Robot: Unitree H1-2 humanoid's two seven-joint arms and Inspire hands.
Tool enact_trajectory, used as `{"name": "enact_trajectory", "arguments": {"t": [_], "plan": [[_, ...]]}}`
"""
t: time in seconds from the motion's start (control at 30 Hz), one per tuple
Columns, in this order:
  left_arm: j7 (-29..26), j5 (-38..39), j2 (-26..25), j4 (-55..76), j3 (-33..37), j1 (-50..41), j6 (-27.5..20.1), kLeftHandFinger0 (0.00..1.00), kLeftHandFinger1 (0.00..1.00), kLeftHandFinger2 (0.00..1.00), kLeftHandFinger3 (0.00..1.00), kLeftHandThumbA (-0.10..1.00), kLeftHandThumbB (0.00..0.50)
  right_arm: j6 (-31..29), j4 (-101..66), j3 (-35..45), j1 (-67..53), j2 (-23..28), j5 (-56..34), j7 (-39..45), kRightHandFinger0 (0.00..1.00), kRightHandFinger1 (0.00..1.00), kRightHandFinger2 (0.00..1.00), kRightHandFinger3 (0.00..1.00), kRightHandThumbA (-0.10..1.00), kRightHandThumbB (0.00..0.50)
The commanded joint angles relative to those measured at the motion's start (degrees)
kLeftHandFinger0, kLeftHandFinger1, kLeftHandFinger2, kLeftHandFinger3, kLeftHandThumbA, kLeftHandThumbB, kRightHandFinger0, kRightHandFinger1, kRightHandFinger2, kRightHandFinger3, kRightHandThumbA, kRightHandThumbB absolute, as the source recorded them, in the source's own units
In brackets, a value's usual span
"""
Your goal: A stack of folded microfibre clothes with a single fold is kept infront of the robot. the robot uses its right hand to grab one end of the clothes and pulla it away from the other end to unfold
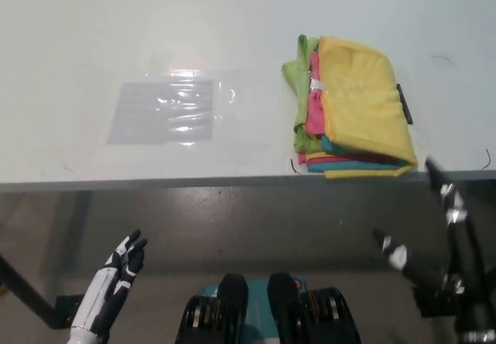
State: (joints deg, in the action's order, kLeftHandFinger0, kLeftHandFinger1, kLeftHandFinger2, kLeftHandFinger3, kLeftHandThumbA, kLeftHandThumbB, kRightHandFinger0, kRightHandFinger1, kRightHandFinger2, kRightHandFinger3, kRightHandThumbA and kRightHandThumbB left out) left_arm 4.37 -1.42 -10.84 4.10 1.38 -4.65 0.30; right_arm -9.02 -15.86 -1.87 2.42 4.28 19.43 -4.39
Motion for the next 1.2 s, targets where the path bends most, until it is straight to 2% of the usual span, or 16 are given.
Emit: {"name": "enact_trajectory", "arguments": {"t": [0.0, 0.07, 0.3, 0.43, 0.67, 0.73, 0.83, 0.93, 1.03, 1.1, 1.17], "plan": [[0.57, 0.03, 0.11, 1.25, 0.07, 1.24, -1.72, 1.00, 1.00, 1.00, 1.00, 0.92, 0.194, 10.06, -7.09, 0.39, 9.41, -0.25, 10.23, 1.79, 1.00, 1.00, 1.00, 1.00, 0.83, 0.206], [0.61, -0.27, -0.28, 1.51, 0.02, 1.38, -1.12, 1.00, 1.00, 1.00, 1.00, 0.92, 0.213, 13.75, -6.01, -0.30, 14.33, -0.63, 11.99, 2.85, 1.00, 1.00, 1.00, 1.00, 0.83, 0.207], [0.91, -0.94, -0.64, 1.29, 0.52, 1.34, -0.83, 1.00, 1.00, 1.00, 1.00, 0.94, 0.226, 16.12, 4.33, -3.12, 24.78, -2.23, 15.08, 0.78, 1.00, 1.00, 1.00, 1.00, 0.80, 0.201], [0.46, -1.39, -0.59, 1.09, 0.47, 1.73, -1.00, 1.00, 1.00, 1.00, 1.00, 0.94, 0.237, 15.22, 13.94, -4.02, 31.16, -2.88, 15.07, -1.71, 1.00, 1.00, 1.00, 1.00, 0.78, 0.190], [0.65, -1.80, -0.92, 1.74, 0.47, 2.16, -0.06, 1.00, 1.00, 1.00, 1.00, 0.94, 0.227, 16.74, 26.42, -3.74, 37.56, -3.58, 13.33, -2.55, 1.00, 1.00, 1.00, 1.00, 0.90, 0.209], [0.76, -1.78, -0.97, 1.61, 0.43, 2.86, 0.33, 1.00, 1.00, 1.00, 1.00, 0.94, 0.238, 16.29, 29.44, -3.69, 38.89, -3.64, 12.86, -3.12, 1.00, 1.00, 1.00, 1.00, 0.89, 0.197], [1.00, -1.62, -1.12, 1.74, 0.37, 3.01, 0.32, 1.00, 1.00, 1.00, 1.00, 0.93, 0.212, 14.81, 35.35, -3.39, 39.94, -4.51, 11.79, -5.07, 1.00, 1.00, 1.00, 1.00, 0.85, 0.194], [1.09, -1.80, -1.16, 1.96, 0.39, 2.67, 0.31, 1.00, 1.00, 1.00, 1.00, 0.91, 0.205, 14.61, 39.64, -3.59, 40.29, -5.00, 11.90, -6.50, 1.00, 1.00, 1.00, 1.00, 0.88, 0.213], [1.49, -1.38, -1.26, 2.08, 0.29, 2.61, 0.50, 1.00, 1.00, 1.00, 1.00, 0.90, 0.204, 13.61, 44.31, -3.86, 40.77, -5.16, 11.93, -8.13, 1.00, 1.00, 1.00, 1.00, 0.86, 0.211], [1.59, -1.22, -1.50, 2.54, 0.03, 2.48, 0.80, 1.00, 1.00, 1.00, 1.00, 0.90, 0.201, 13.59, 48.75, -4.52, 41.29, -5.33, 12.66, -9.58, 1.00, 1.00, 1.00, 1.00, 0.93, 0.234], [1.58, -1.48, -1.50, 2.78, 0.08, 2.35, 0.89, 1.00, 1.00, 1.00, 1.00, 0.90, 0.201, 13.47, 51.10, -4.77, 41.59, -5.36, 12.54, -10.20, 1.00, 1.00, 1.00, 1.00, 0.93, 0.232]]}}
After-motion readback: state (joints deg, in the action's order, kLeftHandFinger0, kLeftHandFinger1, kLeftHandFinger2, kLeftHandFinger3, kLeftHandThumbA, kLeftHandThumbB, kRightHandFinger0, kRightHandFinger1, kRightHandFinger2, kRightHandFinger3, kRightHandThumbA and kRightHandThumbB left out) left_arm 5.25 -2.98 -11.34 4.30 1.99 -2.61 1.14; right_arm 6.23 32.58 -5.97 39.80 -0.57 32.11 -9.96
